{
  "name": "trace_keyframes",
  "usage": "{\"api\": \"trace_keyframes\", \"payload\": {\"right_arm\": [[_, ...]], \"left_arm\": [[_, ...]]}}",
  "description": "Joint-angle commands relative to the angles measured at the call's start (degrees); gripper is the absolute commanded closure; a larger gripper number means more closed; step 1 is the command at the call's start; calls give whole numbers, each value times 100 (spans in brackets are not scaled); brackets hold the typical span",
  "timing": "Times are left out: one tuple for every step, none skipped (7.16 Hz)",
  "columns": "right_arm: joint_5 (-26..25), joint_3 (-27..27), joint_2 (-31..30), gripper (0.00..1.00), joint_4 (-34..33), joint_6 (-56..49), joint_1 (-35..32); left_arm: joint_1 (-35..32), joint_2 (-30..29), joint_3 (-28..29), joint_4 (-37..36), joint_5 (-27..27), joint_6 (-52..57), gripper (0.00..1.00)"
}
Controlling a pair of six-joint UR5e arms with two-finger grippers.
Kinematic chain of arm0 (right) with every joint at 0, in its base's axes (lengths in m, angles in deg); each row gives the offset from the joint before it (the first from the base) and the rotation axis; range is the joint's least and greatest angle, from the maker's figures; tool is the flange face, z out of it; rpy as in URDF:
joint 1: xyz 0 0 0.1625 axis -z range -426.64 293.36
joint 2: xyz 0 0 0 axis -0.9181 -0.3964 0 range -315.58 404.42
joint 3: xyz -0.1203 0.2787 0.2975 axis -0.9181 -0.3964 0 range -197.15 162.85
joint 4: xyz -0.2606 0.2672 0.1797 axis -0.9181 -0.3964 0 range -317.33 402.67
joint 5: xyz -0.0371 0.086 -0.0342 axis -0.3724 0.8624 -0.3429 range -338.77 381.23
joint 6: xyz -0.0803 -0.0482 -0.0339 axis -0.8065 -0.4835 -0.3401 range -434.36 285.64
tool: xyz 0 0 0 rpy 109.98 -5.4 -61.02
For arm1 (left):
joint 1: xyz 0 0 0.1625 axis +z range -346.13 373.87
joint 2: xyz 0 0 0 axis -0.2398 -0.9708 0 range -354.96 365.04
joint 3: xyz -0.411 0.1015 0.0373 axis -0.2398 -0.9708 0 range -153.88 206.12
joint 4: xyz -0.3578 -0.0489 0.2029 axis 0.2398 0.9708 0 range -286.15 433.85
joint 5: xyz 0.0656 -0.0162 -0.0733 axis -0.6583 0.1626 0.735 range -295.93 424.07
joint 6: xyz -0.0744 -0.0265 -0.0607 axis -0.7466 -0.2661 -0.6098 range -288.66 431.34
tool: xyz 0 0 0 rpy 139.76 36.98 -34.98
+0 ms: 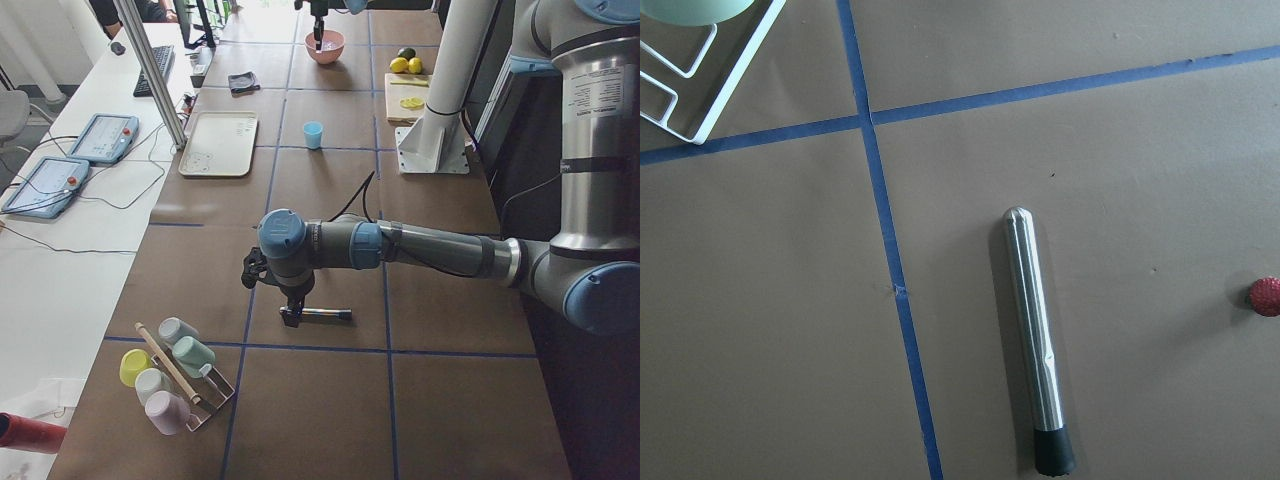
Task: Mash ice and strawberries in cup
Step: 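Carry the ice cube with the right gripper over the blue cup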
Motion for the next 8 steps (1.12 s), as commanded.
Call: {"api": "trace_keyframes", "payload": {"right_arm": [[-1184, -130, 1222, 100, -61, 1796, 1356], [-1826, -505, 1775, 100, -62, 2316, 1868], [-2355, -874, 2198, 100, -53, 2669, 2282], [-2621, -1209, 2524, 100, -18, 2812, 2460], [-2728, -1412, 2702, 100, -9, 2900, 2549], [-2868, -1545, 2851, 100, 0, 2927, 2593], [-2922, -1737, 3001, 100, 9, 2945, 2594], [-2923, -1748, 3011, 100, 9, 2937, 2594]], "left_arm": [[0, 0, 0, 0, 0, 0, 0], [0, 0, 9, 0, 0, 0, 0], [0, 0, 9, 0, 0, 0, 0], [0, 0, 9, 0, 0, 0, 0], [0, 0, 9, 0, 0, 0, 0], [0, 0, 1, 0, 0, 0, 0], [0, 0, 0, 0, 0, 0, 0], [0, 0, -8, 0, 0, 0, 0]]}}
